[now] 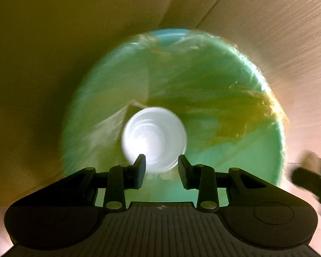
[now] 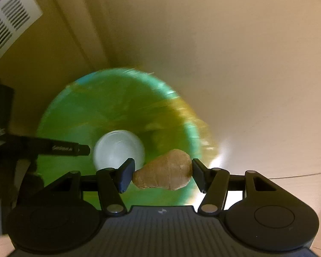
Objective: Collect trash
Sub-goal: 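Carry the ginger root down over the green trash bin with the right tool, then open the right gripper to drop the ginger into the bin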
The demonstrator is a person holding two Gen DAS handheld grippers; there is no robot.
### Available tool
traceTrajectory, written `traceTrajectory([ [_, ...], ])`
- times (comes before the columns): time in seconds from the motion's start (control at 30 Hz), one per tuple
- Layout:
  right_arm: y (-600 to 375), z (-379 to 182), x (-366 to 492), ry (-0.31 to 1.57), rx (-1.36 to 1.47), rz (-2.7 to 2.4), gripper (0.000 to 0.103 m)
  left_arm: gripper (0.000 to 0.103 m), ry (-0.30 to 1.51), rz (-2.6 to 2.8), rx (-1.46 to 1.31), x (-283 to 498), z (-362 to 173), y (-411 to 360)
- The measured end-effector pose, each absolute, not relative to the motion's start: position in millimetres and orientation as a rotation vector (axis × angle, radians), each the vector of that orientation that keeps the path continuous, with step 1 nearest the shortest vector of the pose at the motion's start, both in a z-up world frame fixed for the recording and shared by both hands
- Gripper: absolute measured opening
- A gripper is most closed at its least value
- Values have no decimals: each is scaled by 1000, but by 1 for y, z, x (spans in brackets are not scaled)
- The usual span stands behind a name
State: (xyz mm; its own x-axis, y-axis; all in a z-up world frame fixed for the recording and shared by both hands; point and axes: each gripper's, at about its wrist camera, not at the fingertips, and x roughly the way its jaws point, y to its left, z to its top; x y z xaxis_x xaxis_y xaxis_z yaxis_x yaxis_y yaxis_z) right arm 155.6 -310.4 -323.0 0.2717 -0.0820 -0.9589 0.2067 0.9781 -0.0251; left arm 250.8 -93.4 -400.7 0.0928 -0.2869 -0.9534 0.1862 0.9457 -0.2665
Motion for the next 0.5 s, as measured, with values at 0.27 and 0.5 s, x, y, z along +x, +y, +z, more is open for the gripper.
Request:
traceTrajectory([
  [0.27,-273,-385,212,1351,217,-77,58,37,1447,-432,-92,205,-326,-59],
  [0.5,-290,-390,231,1428,575,-143,60,37,1367,-577,-44,197,-271,-51],
])
